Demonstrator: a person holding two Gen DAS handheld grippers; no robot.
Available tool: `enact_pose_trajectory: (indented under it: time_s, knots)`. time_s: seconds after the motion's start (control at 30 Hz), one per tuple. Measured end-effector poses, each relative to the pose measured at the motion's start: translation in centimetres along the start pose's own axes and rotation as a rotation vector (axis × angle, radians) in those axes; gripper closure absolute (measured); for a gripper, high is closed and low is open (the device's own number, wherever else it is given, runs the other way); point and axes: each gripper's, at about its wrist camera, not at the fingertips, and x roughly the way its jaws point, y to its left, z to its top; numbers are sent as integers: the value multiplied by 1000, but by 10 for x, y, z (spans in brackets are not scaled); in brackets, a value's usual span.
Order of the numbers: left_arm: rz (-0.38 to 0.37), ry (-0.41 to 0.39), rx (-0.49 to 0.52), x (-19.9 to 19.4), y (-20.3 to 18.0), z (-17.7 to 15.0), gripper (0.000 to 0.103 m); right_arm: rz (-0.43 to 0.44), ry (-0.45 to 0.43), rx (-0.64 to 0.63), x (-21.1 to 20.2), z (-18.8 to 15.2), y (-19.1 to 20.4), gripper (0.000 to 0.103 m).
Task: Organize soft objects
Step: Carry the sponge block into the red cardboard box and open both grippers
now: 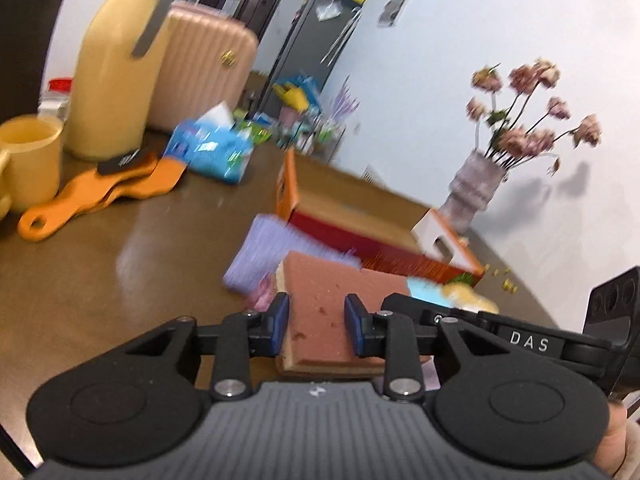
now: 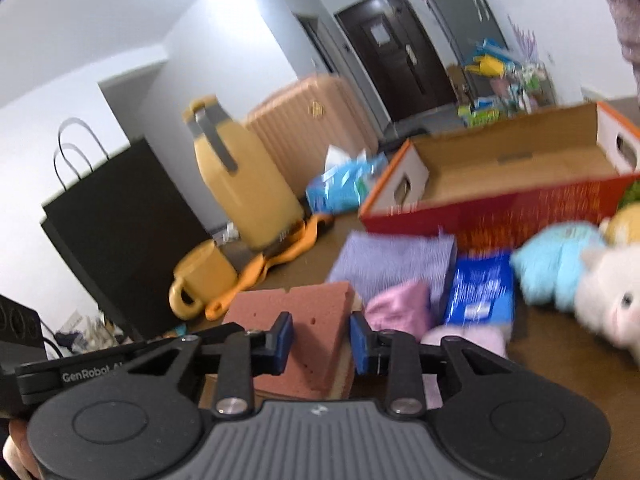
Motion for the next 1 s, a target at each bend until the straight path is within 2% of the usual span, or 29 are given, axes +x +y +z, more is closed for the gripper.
enact_pose_trajectory:
  time_s: [0.1,0.2,0.33,0.43,0.53,0.67,0.73,0.83,0.9,1.0]
  knots:
    - [-34,-26,13,26,-13,29,73,-30,-69,-20,-6,25,-8,73]
    - [-76,-8,25,72,-25,67,73,-71,-95,-22,4,59,-27,73]
    - [-79,41,54,150,-37,121,73,-126,-98,-15,33,132,-66,74]
    - [-48,93,34,212,-32,152,73,-181,-40,-25,76,185,-94,74]
    - [14,164,3,274,-20,168,73,-214,38,14,129,222,-130,74]
    - [120,242,49,331,-9,169,71,-232,161,131,198,240,-178,75]
    - [161,259,115,342,-12,166,62,-262,209,148,224,238,-190,77]
    - [171,196,182,334,-16,166,47,-293,263,124,251,232,-191,76]
    - [152,173,198,325,-18,169,43,-288,251,118,254,230,-190,75]
    - [163,138,215,305,-21,177,38,-298,241,90,246,231,-182,75]
